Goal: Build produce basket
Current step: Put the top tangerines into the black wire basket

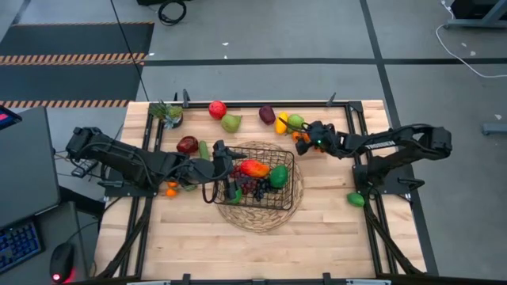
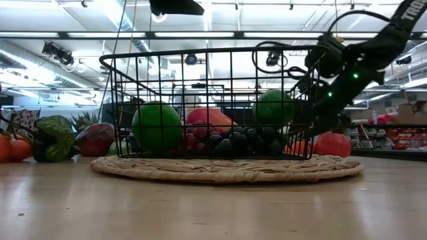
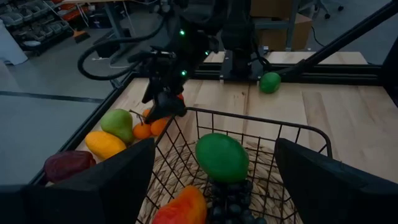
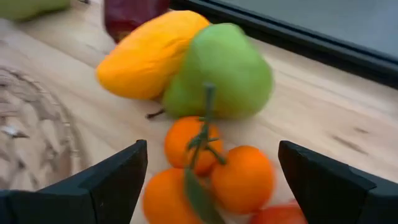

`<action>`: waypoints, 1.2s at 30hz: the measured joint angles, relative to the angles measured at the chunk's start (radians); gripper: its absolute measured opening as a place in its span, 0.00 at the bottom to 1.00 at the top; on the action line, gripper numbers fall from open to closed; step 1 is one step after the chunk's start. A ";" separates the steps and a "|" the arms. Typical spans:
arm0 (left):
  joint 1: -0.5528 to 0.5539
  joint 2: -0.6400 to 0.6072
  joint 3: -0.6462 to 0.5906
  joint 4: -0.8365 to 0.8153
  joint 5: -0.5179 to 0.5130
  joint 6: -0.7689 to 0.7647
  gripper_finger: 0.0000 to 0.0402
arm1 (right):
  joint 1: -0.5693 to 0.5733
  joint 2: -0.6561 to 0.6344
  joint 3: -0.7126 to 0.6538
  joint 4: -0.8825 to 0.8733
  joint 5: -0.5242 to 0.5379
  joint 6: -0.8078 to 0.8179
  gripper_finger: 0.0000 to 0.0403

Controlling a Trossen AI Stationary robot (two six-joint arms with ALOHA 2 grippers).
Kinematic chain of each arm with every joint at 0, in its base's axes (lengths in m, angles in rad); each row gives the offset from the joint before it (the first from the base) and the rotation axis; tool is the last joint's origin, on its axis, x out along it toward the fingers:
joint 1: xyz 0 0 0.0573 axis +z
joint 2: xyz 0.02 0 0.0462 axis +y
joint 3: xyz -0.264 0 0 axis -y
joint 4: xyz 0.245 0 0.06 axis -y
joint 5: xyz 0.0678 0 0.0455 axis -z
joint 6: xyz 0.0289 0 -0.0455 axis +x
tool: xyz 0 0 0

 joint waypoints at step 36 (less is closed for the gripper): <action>0.040 0.092 0.000 0.017 0.002 -0.012 0.84 | 0.063 0.069 -0.020 0.069 0.007 -0.013 0.86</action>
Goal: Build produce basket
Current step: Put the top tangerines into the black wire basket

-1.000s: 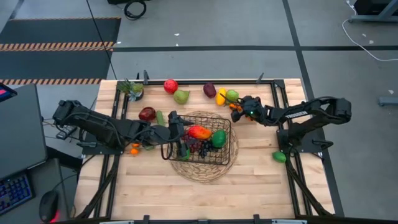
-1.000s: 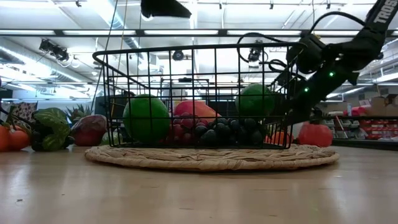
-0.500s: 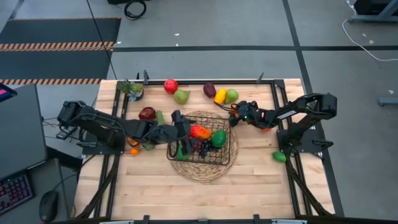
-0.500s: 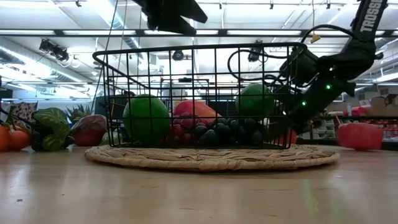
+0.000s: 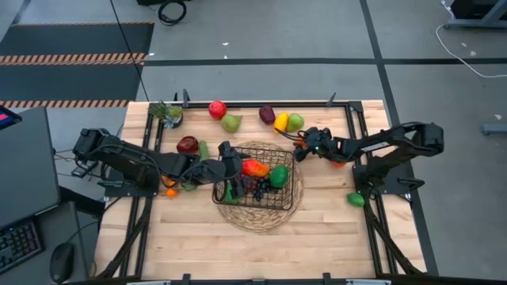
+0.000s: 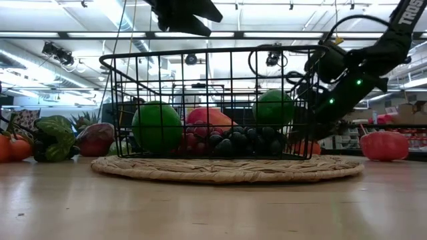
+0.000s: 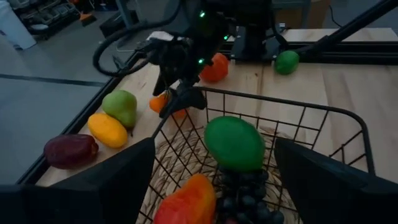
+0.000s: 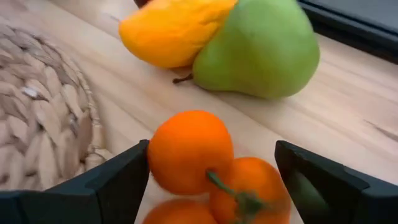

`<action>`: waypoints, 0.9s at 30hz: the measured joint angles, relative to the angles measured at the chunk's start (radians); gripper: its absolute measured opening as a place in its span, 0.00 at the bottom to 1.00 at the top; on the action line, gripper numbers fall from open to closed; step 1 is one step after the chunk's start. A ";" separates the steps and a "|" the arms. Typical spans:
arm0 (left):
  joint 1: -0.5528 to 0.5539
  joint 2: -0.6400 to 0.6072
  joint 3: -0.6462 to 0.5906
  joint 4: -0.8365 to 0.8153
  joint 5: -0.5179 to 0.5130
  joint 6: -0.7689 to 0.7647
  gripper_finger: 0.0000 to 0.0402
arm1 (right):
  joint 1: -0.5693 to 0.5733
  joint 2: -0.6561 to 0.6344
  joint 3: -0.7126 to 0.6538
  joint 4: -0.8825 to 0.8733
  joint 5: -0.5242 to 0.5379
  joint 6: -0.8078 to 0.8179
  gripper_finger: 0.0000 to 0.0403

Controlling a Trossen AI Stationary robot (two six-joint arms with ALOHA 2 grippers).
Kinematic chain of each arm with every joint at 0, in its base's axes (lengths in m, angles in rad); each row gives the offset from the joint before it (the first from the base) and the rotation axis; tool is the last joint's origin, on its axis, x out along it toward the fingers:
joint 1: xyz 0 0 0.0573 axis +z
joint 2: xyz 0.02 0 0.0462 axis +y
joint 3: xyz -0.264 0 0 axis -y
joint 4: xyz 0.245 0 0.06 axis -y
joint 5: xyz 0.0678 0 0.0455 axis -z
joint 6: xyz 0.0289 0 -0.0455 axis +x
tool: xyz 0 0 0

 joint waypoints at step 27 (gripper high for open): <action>-0.007 0.000 0.000 0.003 0.000 -0.002 0.84 | 0.312 -0.323 0.243 0.000 0.026 -0.152 0.86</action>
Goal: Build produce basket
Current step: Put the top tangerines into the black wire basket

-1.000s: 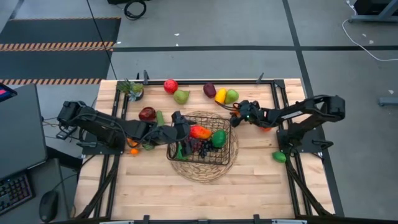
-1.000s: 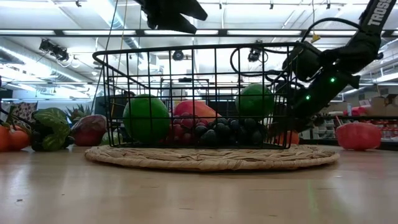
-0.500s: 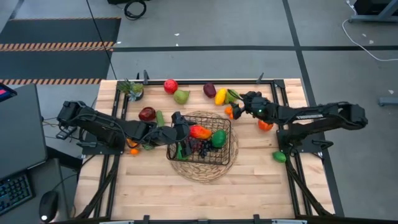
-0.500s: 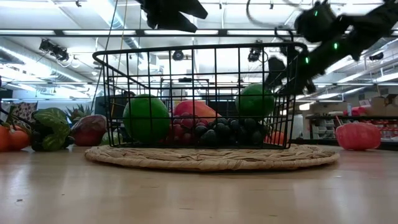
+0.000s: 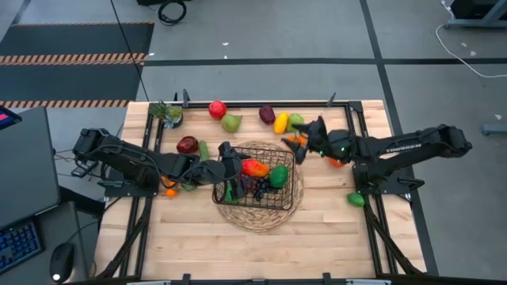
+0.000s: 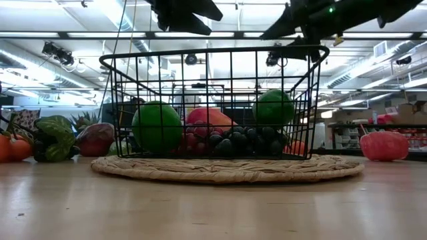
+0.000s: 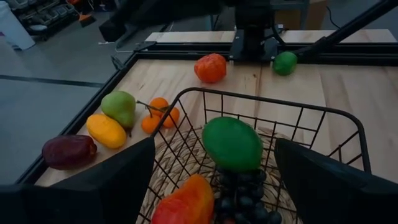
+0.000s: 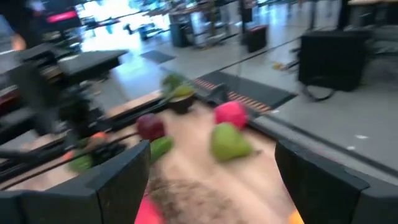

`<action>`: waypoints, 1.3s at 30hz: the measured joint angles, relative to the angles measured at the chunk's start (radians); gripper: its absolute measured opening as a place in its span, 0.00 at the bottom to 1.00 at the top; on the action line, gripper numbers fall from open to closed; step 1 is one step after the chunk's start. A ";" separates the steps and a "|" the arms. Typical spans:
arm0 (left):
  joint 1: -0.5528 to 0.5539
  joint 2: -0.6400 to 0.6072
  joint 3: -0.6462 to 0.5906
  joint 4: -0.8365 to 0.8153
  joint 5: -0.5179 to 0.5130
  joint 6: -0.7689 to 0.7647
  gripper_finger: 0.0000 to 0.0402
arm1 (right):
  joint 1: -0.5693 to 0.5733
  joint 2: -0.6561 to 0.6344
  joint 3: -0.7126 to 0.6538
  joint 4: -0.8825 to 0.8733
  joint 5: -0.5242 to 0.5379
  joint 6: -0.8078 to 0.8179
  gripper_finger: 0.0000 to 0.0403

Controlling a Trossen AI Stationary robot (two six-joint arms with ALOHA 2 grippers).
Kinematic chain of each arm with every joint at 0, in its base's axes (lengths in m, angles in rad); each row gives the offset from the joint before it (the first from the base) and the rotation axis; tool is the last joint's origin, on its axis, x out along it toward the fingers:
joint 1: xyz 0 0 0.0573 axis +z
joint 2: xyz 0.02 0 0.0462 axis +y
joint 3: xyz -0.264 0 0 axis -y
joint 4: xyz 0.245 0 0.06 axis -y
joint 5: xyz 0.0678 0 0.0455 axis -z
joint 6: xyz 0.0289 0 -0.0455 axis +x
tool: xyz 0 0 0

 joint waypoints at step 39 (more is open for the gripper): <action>-0.011 0.000 0.000 0.000 0.000 -0.028 0.84 | 0.227 0.309 0.003 0.284 -0.027 0.026 0.95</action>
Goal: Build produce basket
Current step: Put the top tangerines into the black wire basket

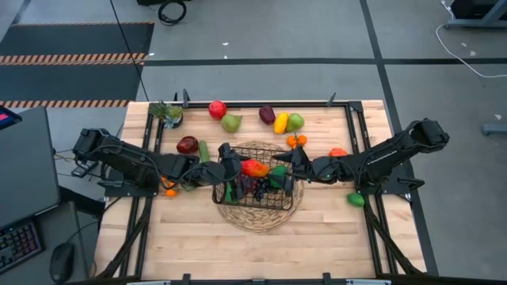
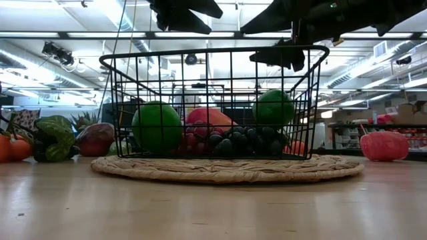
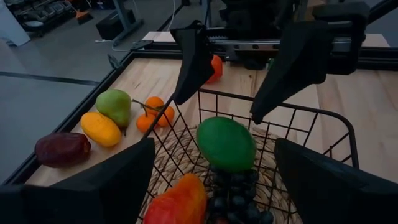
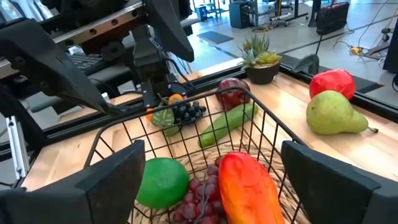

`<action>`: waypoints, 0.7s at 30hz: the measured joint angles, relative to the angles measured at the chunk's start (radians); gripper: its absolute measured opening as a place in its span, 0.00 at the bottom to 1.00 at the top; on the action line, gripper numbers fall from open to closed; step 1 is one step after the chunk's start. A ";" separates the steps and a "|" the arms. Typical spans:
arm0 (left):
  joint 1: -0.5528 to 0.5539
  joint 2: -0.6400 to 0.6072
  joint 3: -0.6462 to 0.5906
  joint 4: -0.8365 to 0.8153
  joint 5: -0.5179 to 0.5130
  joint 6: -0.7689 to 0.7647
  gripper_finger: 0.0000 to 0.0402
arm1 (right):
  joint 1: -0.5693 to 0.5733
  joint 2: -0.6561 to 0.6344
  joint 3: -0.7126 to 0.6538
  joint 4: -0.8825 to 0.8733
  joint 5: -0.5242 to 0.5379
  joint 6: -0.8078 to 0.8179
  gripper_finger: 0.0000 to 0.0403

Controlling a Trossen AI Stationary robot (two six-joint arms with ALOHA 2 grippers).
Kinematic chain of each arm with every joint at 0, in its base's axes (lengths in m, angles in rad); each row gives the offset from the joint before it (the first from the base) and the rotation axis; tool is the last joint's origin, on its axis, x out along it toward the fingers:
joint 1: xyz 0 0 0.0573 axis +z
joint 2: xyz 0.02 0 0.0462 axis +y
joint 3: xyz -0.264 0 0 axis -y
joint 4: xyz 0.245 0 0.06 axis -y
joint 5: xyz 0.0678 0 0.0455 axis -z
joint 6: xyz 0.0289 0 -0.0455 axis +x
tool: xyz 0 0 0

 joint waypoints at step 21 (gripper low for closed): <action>-0.006 0.000 0.000 0.000 0.000 -0.006 0.84 | 0.001 -0.001 0.000 -0.021 0.002 0.026 0.99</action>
